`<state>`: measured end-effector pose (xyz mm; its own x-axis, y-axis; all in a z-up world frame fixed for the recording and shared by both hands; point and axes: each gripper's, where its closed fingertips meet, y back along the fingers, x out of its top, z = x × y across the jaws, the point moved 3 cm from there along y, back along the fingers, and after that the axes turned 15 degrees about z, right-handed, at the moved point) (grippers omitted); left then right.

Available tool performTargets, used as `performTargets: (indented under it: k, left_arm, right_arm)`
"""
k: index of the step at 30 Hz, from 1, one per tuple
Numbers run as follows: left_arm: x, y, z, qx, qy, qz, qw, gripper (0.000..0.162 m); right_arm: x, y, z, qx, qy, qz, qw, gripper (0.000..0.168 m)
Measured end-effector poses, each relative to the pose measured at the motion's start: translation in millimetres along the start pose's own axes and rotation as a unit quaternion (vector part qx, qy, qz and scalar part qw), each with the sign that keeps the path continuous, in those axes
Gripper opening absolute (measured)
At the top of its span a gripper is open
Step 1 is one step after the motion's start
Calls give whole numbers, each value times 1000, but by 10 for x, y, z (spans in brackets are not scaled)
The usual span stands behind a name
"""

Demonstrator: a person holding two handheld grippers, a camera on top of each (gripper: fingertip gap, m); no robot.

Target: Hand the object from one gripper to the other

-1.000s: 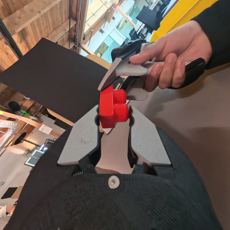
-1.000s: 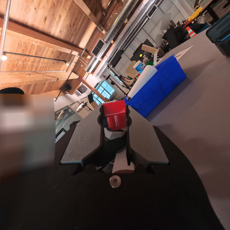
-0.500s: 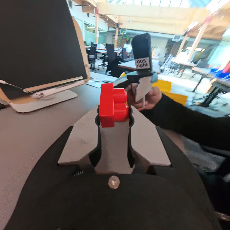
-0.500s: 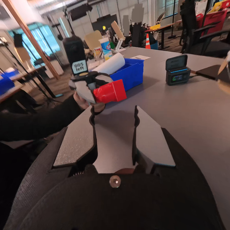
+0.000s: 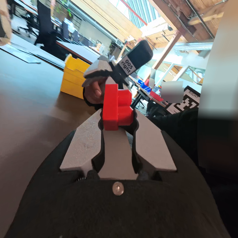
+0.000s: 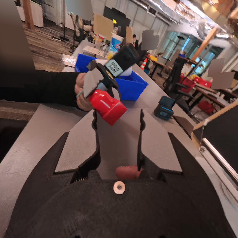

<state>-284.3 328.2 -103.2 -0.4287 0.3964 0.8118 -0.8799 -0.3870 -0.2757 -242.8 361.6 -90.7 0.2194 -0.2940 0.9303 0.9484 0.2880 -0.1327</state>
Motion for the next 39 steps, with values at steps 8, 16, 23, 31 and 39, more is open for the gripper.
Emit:
performTargets:
  k: [8, 16, 23, 31, 39]
  left_arm:
    - [-37, -10, 85, -26, -6, -12, 1000, 43]
    - [3, -6, 114, -36, -11, 3, 999, 43]
    - [29, -4, 221, -68, -22, 10, 997, 44]
    - [88, -6, 211, -64, -17, 28, 997, 44]
    - [110, 59, -122, 99, -209, -13, 973, 67]
  right_arm:
    - [90, 25, -141, 48, -14, 25, 998, 34]
    - [140, 2, -128, 52, -65, 40, 996, 28]
    - [228, -21, -216, 99, -137, 83, 982, 16]
    - [251, -33, -207, 105, -164, 106, 975, 11]
    - [199, 62, 146, 22, -237, 111, 965, 10]
